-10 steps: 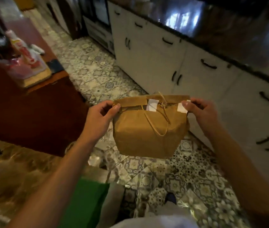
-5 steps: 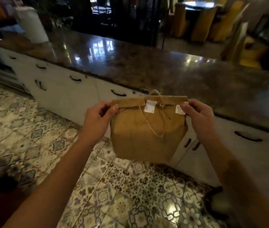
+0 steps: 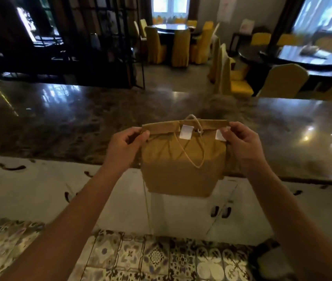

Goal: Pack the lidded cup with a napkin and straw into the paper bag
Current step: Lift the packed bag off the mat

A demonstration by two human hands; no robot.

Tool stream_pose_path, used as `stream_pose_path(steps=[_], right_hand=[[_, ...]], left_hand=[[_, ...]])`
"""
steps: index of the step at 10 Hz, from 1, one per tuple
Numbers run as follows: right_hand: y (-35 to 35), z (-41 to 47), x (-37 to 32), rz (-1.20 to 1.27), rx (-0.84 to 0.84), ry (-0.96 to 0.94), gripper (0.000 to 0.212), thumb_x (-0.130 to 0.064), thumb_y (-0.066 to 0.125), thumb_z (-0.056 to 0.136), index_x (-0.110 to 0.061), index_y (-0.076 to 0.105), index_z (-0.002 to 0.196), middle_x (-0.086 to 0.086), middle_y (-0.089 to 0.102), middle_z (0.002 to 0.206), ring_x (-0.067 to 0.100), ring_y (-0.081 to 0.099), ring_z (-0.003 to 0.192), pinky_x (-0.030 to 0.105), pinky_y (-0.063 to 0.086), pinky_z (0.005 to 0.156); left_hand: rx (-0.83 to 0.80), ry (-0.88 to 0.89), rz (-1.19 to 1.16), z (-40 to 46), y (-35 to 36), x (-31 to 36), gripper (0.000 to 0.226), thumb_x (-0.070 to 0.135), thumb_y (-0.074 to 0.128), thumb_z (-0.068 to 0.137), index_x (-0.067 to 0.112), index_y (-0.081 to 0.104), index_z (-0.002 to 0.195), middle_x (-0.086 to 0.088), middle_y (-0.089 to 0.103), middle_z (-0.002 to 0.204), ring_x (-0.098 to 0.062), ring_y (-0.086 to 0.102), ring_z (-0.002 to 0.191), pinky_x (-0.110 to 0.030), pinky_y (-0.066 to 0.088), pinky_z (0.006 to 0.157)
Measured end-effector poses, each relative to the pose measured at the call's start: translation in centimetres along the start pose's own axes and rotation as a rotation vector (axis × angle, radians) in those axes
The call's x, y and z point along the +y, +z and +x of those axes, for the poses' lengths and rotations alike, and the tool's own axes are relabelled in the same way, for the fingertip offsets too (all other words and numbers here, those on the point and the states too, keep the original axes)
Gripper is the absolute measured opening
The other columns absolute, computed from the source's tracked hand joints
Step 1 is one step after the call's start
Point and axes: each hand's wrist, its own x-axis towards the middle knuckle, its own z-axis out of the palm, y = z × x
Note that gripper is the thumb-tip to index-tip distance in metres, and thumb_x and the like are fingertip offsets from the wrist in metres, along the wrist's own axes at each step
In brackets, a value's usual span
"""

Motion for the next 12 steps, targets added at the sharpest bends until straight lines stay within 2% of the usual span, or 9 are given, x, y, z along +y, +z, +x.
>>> stream_pose_path(steps=[1, 2, 4, 5, 6, 7, 9, 11, 12], right_hand=[[0.7, 3.9, 0.0, 0.013, 0.078, 0.02, 0.013, -0.021, 0.059, 0.103, -0.019, 0.072, 0.104, -0.014, 0.071, 0.08, -0.001, 0.069, 0.074, 0.02, 0.057, 0.065], [0.6, 8.0, 0.3, -0.033, 0.099, -0.011, 0.014, -0.028, 0.06, 0.101, -0.024, 0.073, 0.104, -0.008, 0.072, 0.087, 0.015, 0.07, 0.084, 0.041, 0.06, 0.079], [0.8, 17.1, 1.9, -0.102, 0.131, -0.077, 0.015, -0.027, 0.058, 0.103, -0.032, 0.071, 0.1, -0.005, 0.073, 0.091, 0.017, 0.071, 0.084, 0.038, 0.059, 0.075], [0.8, 21.6, 3.9, -0.134, 0.108, -0.079, 0.015, -0.029, 0.057, 0.103, -0.025, 0.071, 0.104, 0.01, 0.072, 0.099, 0.033, 0.069, 0.092, 0.054, 0.059, 0.08], [0.7, 25.5, 6.3, -0.161, 0.088, -0.047, 0.016, -0.032, 0.058, 0.102, -0.025, 0.072, 0.106, 0.009, 0.072, 0.098, 0.032, 0.07, 0.093, 0.059, 0.058, 0.083], [0.8, 28.3, 8.2, -0.14, 0.067, -0.028, 0.017, -0.032, 0.057, 0.103, -0.023, 0.072, 0.104, 0.006, 0.071, 0.092, 0.029, 0.068, 0.086, 0.055, 0.057, 0.08], [0.4, 30.3, 9.3, -0.134, 0.06, -0.037, 0.018, -0.034, 0.059, 0.102, -0.024, 0.073, 0.108, -0.005, 0.07, 0.088, 0.013, 0.065, 0.08, 0.036, 0.055, 0.071], [0.0, 30.8, 8.1, -0.12, -0.018, -0.008, 0.034, -0.032, 0.066, 0.097, -0.023, 0.064, 0.13, -0.007, 0.071, 0.113, 0.01, 0.069, 0.105, 0.037, 0.06, 0.092], [-0.4, 31.7, 5.9, -0.184, 0.01, -0.054, 0.052, -0.041, 0.068, 0.094, -0.025, 0.055, 0.141, -0.005, 0.063, 0.134, 0.012, 0.063, 0.121, 0.04, 0.055, 0.103]], left_hand=[[-0.107, 0.005, 0.02, 6.0, 0.9, -0.5, 0.004, 0.029, 0.068, 0.096, 0.03, 0.072, 0.096, 0.02, 0.068, 0.089, 0.007, 0.063, 0.081, -0.002, 0.045, 0.069], [-0.176, 0.03, 0.024, 11.1, 2.6, -1.1, 0.008, 0.029, 0.068, 0.096, 0.027, 0.073, 0.103, 0.019, 0.069, 0.092, 0.016, 0.062, 0.079, -0.002, 0.045, 0.069], [-0.156, -0.002, 0.03, 20.3, 7.3, -3.0, 0.024, 0.031, 0.069, 0.095, 0.021, 0.07, 0.117, 0.015, 0.066, 0.099, 0.001, 0.062, 0.093, -0.013, 0.046, 0.074], [-0.129, -0.034, 0.05, 24.0, 9.7, -4.4, 0.031, 0.031, 0.069, 0.095, 0.018, 0.069, 0.124, 0.016, 0.064, 0.101, -0.002, 0.061, 0.096, -0.016, 0.049, 0.079], [-0.14, -0.064, 0.092, 26.7, 12.1, -5.7, 0.034, 0.03, 0.068, 0.096, 0.016, 0.067, 0.127, 0.016, 0.063, 0.104, -0.007, 0.061, 0.1, -0.015, 0.047, 0.077], [-0.118, -0.084, 0.106, 28.4, 13.7, -6.6, 0.031, 0.031, 0.067, 0.097, 0.016, 0.068, 0.125, 0.008, 0.066, 0.111, -0.014, 0.062, 0.108, -0.019, 0.048, 0.082], [-0.129, -0.097, 0.084, 30.2, 14.3, -7.3, 0.03, 0.028, 0.067, 0.097, 0.012, 0.07, 0.122, 0.002, 0.07, 0.111, -0.01, 0.065, 0.103, -0.016, 0.049, 0.081], [-0.223, -0.006, 0.033, 30.8, 13.3, -6.1, 0.025, 0.026, 0.06, 0.101, 0.013, 0.071, 0.119, 0.001, 0.072, 0.11, -0.003, 0.067, 0.1, -0.013, 0.053, 0.082], [-0.221, 0.058, 0.021, 31.6, 12.8, -3.6, 0.031, 0.033, 0.055, 0.103, 0.018, 0.067, 0.127, 0.001, 0.07, 0.122, -0.006, 0.065, 0.111, -0.025, 0.053, 0.096]])
